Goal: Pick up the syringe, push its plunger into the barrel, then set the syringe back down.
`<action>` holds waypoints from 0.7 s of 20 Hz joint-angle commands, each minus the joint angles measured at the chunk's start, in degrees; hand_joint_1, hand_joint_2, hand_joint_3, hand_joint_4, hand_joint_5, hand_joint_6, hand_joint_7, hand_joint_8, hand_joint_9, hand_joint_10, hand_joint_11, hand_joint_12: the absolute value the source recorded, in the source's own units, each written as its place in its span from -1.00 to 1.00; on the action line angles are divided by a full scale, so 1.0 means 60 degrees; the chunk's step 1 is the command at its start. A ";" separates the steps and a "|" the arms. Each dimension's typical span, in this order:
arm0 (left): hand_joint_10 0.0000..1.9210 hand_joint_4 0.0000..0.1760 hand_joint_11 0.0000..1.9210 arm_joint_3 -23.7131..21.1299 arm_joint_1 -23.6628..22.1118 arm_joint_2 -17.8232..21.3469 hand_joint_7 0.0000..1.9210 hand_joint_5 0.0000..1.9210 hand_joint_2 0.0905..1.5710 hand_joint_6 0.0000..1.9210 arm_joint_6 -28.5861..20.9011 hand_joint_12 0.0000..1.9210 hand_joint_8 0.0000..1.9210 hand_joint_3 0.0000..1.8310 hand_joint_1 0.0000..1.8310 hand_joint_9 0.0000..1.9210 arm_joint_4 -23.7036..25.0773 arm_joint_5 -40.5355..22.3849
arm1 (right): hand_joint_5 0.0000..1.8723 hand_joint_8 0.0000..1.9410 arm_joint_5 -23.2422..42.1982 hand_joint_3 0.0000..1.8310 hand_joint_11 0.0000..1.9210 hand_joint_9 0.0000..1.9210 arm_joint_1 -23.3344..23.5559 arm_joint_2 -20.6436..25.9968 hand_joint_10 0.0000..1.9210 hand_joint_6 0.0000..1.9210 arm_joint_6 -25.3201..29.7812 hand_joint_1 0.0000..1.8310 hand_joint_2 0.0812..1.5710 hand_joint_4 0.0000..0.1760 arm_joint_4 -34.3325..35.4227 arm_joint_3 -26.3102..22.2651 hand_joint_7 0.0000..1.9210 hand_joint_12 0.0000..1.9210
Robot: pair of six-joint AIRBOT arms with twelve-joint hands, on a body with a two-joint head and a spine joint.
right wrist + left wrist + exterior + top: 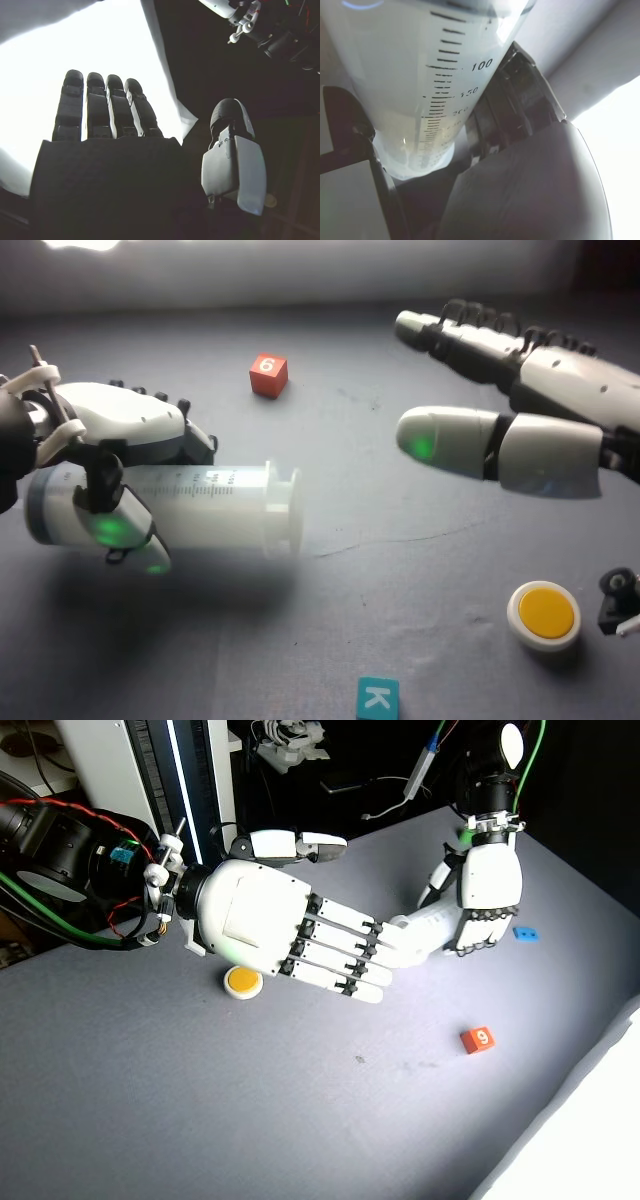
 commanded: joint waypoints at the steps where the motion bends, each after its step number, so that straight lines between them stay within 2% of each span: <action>1: 0.27 -1.00 -0.33 -0.0003 -0.0107 -0.0020 -0.05 -0.20 0.48 0.32 -0.0003 0.50 0.25 -1.00 0.34 -0.14 0.0057 -0.0142 | -0.99 -1.00 0.1023 -1.00 -1.00 -1.00 0.0101 0.0007 -1.00 -1.00 0.0064 -1.00 0.33 -1.00 -0.0253 -0.0059 -1.00 -1.00; 2: 0.26 -1.00 -0.32 -0.0015 -0.0099 -0.0047 -0.06 -0.17 0.48 0.27 -0.0003 0.53 0.30 -1.00 0.31 -0.14 0.0057 -0.0135 | -0.99 -1.00 0.1023 -1.00 -1.00 -1.00 0.0107 -0.0001 -1.00 -1.00 0.0064 -1.00 0.33 -1.00 -0.0253 -0.0066 -1.00 -1.00; 10: 0.33 -1.00 -0.39 0.0513 0.0093 -0.0424 -0.09 -0.17 0.49 0.19 -0.0003 0.65 0.41 -1.00 0.31 -0.20 0.0057 0.0103 | -0.99 -1.00 0.1064 -0.99 -1.00 -1.00 0.0024 -0.0001 -1.00 -1.00 0.0057 -1.00 0.35 -1.00 -0.0552 -0.0155 -1.00 -1.00; 11: 0.52 -1.00 -0.42 0.0621 0.0106 -0.0499 -0.11 -0.27 0.51 0.25 -0.0003 0.65 0.36 -1.00 0.44 -0.22 0.0056 0.0225 | -0.99 -1.00 0.1133 -1.00 -1.00 -1.00 -0.0006 0.0001 -1.00 -1.00 0.0057 -1.00 0.34 -1.00 -0.0608 -0.0177 -1.00 -1.00; 12: 0.27 -1.00 -0.42 0.0728 0.0106 -0.0577 -0.03 -0.25 0.49 0.26 -0.0003 0.62 0.29 -1.00 0.36 -0.19 0.0055 0.0290 | -0.99 -1.00 0.1151 -1.00 -1.00 -1.00 -0.0033 0.0001 -1.00 -1.00 0.0057 -1.00 0.34 -1.00 -0.0636 -0.0190 -1.00 -1.00; 13: 0.13 -1.00 -0.45 0.0777 0.0094 -0.0618 -0.01 -0.26 0.48 0.26 -0.0003 0.61 0.26 -1.00 0.34 -0.16 0.0036 0.0309 | -0.99 -1.00 0.1152 -1.00 -1.00 -1.00 -0.0047 0.0002 -1.00 -1.00 0.0057 -1.00 0.34 -1.00 -0.0676 -0.0193 -1.00 -1.00; 14: 0.02 -1.00 -0.50 0.0790 0.0094 -0.0631 -0.10 -0.31 0.40 -0.20 -0.0003 0.59 -0.12 -1.00 0.19 -0.18 0.0002 0.0340 | -0.99 -1.00 0.1158 -1.00 -1.00 -1.00 -0.0054 0.0001 -1.00 -1.00 0.0057 -1.00 0.34 -1.00 -0.0702 -0.0195 -1.00 -1.00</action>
